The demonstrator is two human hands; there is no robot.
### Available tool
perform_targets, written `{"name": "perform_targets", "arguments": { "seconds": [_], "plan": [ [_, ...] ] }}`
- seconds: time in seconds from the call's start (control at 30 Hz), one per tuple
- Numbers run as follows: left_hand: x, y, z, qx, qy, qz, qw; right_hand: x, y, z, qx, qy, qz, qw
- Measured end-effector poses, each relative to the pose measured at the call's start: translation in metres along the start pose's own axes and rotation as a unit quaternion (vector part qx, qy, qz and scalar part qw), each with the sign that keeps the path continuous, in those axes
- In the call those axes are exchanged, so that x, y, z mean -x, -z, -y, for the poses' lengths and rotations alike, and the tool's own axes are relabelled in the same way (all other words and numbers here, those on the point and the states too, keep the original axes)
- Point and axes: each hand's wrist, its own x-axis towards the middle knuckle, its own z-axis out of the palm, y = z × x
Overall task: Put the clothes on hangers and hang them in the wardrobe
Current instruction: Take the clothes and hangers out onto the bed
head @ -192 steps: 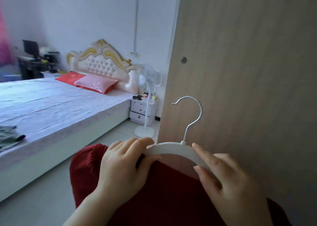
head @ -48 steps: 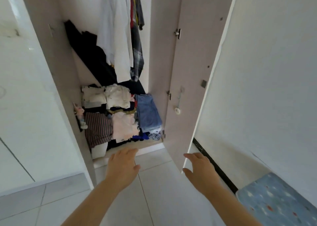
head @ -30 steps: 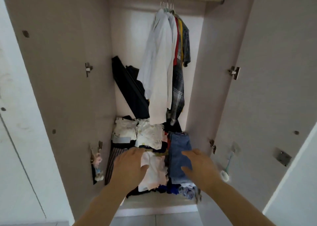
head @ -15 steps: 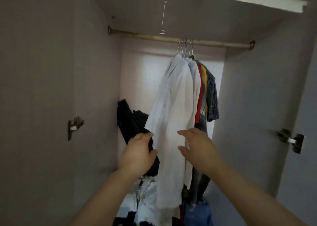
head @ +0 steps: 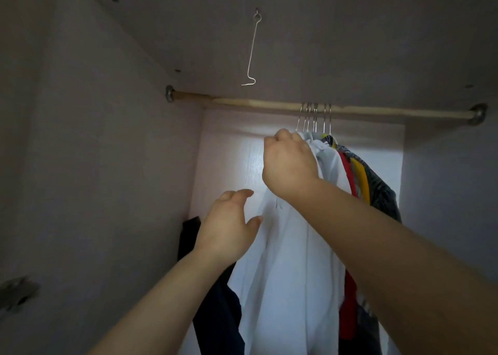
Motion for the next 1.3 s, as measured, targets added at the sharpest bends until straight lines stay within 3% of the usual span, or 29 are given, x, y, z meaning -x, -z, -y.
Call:
{"name": "perform_targets", "arguments": {
  "seconds": [0.23, 0.43, 0.57, 0.77, 0.93, 1.07, 1.23, 1.3],
  "plan": [
    [-0.041, -0.033, 0.025, -0.003, -0.01, -0.01, 1.0, -0.035, -0.042, -0.062, 0.074, -0.011, 0.003, 0.997],
    [-0.058, -0.058, 0.053, -0.005, -0.033, 0.008, 0.999, -0.044, -0.07, -0.121, 0.019, -0.058, -0.053, 0.997],
    [-0.077, -0.064, 0.066, -0.003, -0.051, 0.013, 0.999, -0.066, -0.083, -0.125, -0.005, -0.09, -0.102, 0.991],
    [-0.1, -0.069, 0.082, 0.011, -0.094, -0.013, 0.995, -0.105, -0.101, -0.116, 0.062, -0.126, -0.111, 0.984],
    [-0.117, -0.064, 0.09, 0.016, -0.13, -0.034, 0.991, -0.115, -0.1, -0.12, 0.008, -0.124, -0.175, 0.977],
    [-0.128, -0.055, 0.089, 0.019, -0.151, -0.096, 0.984, -0.115, -0.091, -0.1, -0.065, -0.068, -0.221, 0.971],
    [-0.12, -0.035, 0.09, 0.002, -0.153, -0.205, 0.967, -0.07, -0.108, -0.05, -0.08, 0.034, -0.204, 0.975],
    [-0.105, -0.03, 0.099, -0.015, -0.142, -0.206, 0.968, -0.044, -0.118, -0.028, -0.099, 0.061, -0.2, 0.973]
  ]
}}
